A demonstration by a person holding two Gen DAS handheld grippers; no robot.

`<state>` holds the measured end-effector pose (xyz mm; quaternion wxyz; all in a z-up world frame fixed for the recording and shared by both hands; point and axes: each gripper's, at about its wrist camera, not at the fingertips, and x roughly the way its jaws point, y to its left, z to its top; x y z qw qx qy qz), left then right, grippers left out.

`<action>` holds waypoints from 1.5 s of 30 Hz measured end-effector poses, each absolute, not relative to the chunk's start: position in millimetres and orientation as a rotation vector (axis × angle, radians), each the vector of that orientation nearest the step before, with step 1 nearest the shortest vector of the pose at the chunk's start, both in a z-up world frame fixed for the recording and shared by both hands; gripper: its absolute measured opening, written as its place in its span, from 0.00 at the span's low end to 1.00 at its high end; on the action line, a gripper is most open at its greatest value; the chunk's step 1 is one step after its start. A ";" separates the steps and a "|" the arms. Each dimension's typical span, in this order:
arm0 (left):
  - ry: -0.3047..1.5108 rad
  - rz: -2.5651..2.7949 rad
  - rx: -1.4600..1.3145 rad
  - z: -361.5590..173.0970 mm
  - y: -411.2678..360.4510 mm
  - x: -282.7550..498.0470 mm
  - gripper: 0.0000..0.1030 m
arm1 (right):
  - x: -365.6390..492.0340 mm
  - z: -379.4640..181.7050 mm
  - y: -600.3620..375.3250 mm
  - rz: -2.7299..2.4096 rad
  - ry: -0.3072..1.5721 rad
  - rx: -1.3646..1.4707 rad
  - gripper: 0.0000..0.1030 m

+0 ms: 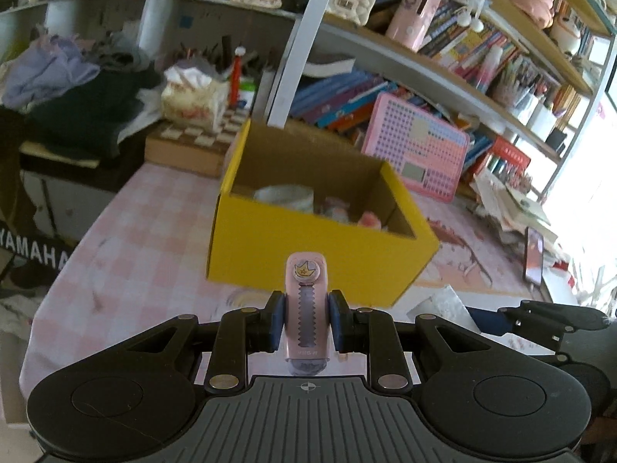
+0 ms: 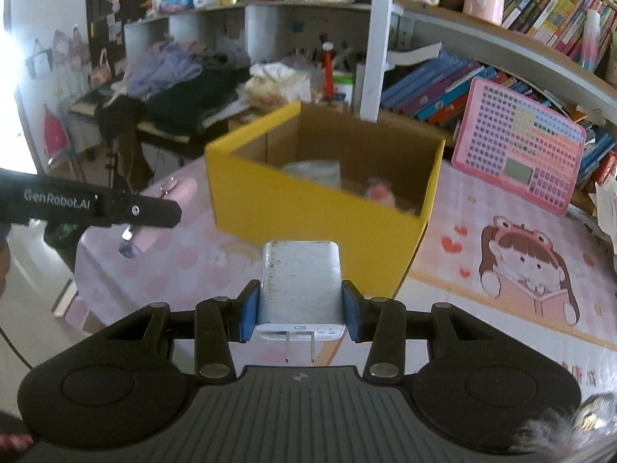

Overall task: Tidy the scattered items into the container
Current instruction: 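Carry the pink tube and white charger over the yellow box with both tools, then open both tools to drop the tube and charger into the box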

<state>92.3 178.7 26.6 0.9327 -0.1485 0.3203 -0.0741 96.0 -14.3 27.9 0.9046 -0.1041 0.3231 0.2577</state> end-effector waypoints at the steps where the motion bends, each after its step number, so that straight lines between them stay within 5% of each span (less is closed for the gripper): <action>1: 0.648 -0.155 -0.299 29.3 178.1 97.9 0.22 | 101.3 31.6 -14.5 0.533 0.660 -0.205 0.40; 18: 0.554 -0.127 -0.272 53.3 170.8 217.3 0.22 | 236.0 63.7 2.4 0.566 0.569 -0.250 0.40; 32: 0.797 -0.066 -0.193 13.2 159.9 340.6 0.22 | 357.3 12.6 44.6 0.631 0.765 -0.440 0.40; 45: 0.929 -0.030 -0.166 -7.8 153.0 377.6 0.23 | 396.5 -5.8 53.1 0.625 0.824 -0.498 0.40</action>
